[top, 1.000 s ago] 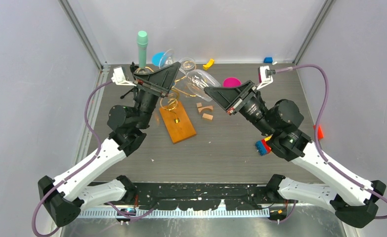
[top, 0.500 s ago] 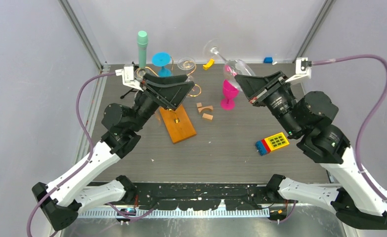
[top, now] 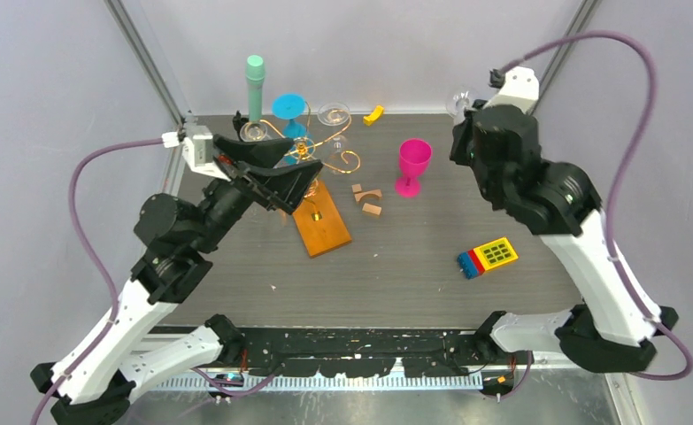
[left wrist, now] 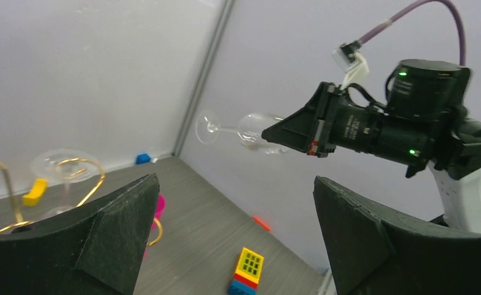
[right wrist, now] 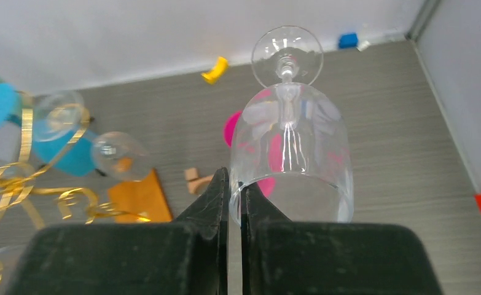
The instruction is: Take the wine glass off the wine glass rack
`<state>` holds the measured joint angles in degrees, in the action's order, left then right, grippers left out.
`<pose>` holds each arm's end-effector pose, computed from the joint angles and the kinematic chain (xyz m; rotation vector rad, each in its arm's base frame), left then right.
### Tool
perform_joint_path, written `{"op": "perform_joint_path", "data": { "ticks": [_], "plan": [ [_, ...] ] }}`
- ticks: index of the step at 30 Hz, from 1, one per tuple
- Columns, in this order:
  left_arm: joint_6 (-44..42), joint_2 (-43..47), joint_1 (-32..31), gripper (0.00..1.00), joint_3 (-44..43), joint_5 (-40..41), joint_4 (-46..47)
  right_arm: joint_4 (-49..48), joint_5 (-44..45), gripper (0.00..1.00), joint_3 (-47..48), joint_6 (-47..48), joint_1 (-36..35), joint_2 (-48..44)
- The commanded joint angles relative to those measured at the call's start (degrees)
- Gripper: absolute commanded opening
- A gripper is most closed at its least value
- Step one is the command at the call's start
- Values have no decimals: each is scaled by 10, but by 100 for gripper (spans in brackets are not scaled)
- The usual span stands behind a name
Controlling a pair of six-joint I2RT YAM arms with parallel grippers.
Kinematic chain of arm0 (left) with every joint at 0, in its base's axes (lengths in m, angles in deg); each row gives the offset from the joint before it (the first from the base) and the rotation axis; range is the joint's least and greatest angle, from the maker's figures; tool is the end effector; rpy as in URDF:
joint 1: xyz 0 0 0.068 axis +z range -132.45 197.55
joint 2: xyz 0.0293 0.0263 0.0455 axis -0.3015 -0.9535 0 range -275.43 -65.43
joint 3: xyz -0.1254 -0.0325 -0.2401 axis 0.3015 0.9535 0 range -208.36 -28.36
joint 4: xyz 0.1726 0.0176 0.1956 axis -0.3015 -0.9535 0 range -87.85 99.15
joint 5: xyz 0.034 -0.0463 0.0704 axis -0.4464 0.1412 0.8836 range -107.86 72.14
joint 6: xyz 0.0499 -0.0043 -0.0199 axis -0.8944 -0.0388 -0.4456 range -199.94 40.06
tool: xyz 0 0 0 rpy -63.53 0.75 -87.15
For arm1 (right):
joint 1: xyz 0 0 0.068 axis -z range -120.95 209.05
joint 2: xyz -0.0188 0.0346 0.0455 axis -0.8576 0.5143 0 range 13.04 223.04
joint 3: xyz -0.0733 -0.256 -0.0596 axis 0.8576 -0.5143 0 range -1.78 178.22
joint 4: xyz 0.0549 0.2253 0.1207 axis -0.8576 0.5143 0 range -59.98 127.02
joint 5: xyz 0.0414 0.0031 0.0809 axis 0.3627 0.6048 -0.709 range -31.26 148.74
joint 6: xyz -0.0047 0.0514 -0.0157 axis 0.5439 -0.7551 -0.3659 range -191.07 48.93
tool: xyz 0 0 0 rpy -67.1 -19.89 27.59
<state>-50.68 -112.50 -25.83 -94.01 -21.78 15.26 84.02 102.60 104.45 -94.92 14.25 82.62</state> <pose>0.1094 -0.1066 0.4875 0.2143 1.1997 -1.1581 0.1478 0.1120 0.5256 0.1876 1.7797 0.1410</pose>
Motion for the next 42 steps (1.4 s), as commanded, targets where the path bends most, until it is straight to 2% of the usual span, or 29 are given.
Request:
{"op": "perform_joint_path", "data": {
  "ticks": [1,4,6,10,15,21,28,35,42],
  "plan": [
    [-95,45,0,100,-13,93,-81,57,-100,0,28,27,125,48],
    [-130,65,0,99,-13,146,-122,65,-244,0,26,23,233,98],
    [-149,80,0,99,-11,185,-155,75,-302,0,28,23,272,134],
    [-169,109,0,99,-4,269,-205,94,-370,0,35,34,316,207],
    [-177,146,0,99,13,304,-244,107,-421,0,38,39,342,276],
    [-166,189,0,99,43,338,-266,79,-412,0,12,27,347,330],
    [-178,188,0,99,32,348,-304,83,-414,0,29,18,348,375],
    [-219,193,0,100,68,378,-266,93,-408,1,49,2,349,412],
    [-220,170,0,100,55,381,-283,145,-373,20,105,5,349,444]
  ]
}}
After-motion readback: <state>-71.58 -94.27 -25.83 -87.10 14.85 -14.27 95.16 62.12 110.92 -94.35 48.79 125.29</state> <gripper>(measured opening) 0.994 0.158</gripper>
